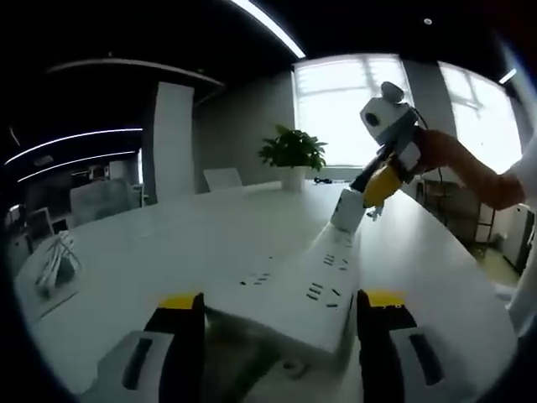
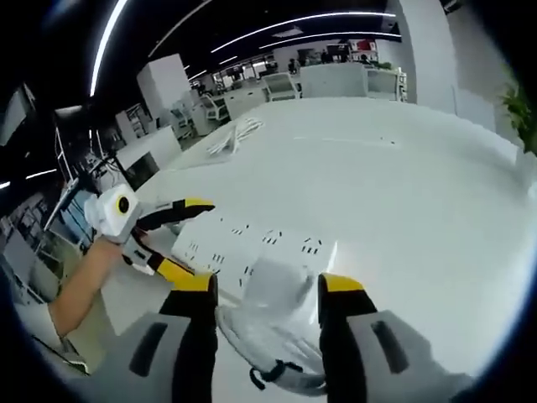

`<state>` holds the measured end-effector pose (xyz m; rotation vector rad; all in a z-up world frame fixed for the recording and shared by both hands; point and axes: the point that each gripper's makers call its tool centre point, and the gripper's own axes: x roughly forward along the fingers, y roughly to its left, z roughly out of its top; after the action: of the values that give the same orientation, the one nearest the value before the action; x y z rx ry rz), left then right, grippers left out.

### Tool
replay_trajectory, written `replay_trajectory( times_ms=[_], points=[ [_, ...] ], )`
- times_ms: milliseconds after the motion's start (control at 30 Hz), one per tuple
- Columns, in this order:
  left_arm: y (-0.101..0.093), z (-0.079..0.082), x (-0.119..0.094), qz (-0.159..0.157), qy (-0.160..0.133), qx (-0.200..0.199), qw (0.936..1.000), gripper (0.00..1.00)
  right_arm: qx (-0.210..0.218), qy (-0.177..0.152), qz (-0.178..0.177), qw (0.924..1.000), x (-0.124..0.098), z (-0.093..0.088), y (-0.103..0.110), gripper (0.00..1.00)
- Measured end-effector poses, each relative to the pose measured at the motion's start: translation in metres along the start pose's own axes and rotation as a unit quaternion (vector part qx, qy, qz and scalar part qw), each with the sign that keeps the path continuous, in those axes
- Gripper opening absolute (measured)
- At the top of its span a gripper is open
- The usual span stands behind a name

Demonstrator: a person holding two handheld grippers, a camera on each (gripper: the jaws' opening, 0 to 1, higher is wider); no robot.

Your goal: Straighten the power strip on the desk, plug the charger into it

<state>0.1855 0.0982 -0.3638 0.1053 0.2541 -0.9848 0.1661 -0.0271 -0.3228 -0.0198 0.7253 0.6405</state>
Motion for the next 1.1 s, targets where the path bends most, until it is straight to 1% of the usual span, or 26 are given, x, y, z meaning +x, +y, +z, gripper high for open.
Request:
replay_trajectory(
  times_ms=[100,267,400,467,500,600,700,833,933,1033,1100],
  points=[
    [0.001,-0.001,0.001,0.002,0.001,0.003,1.0,0.74,-0.005,0.005,-0.012,0.9999,0.004,-0.001,-0.002,0.46],
    [0.0,-0.006,0.005,0.007,0.01,0.025,0.9996,0.76,-0.016,0.019,-0.027,0.9993,0.011,-0.006,-0.003,0.43],
    [0.001,-0.008,0.004,0.01,0.014,0.024,0.9996,0.76,-0.02,0.03,-0.038,0.9986,0.014,-0.007,-0.005,0.42],
    [0.002,-0.008,0.005,0.01,0.014,0.023,0.9996,0.76,-0.016,0.033,-0.053,0.9979,0.014,-0.007,-0.008,0.4],
    [0.002,-0.008,0.005,0.01,0.014,0.023,0.9996,0.76,-0.004,0.033,-0.066,0.9973,0.014,-0.007,-0.011,0.38],
    [0.002,-0.008,0.005,0.01,0.013,0.021,0.9996,0.76,-0.054,0.044,-0.093,0.9932,0.016,-0.008,-0.016,0.33],
    [0.002,-0.007,0.005,0.009,0.013,0.019,0.9997,0.76,-0.057,0.052,-0.115,0.9903,0.018,-0.008,-0.015,0.32],
    [0.002,-0.007,0.006,0.009,0.013,0.016,0.9998,0.76,-0.056,0.053,-0.124,0.9893,0.017,-0.007,-0.018,0.31],
    [0.001,-0.007,0.005,0.009,0.013,0.014,0.9998,0.76,-0.053,0.06,-0.131,0.9881,0.017,-0.008,-0.018,0.31],
    [0.001,-0.007,0.005,0.011,0.013,0.011,0.9998,0.76,-0.061,0.063,-0.138,0.9865,0.016,-0.008,-0.019,0.31],
    [0.0,-0.008,0.005,0.012,0.013,0.008,0.9998,0.76,-0.046,0.064,-0.132,0.9881,0.017,-0.007,-0.021,0.31]
  ],
)
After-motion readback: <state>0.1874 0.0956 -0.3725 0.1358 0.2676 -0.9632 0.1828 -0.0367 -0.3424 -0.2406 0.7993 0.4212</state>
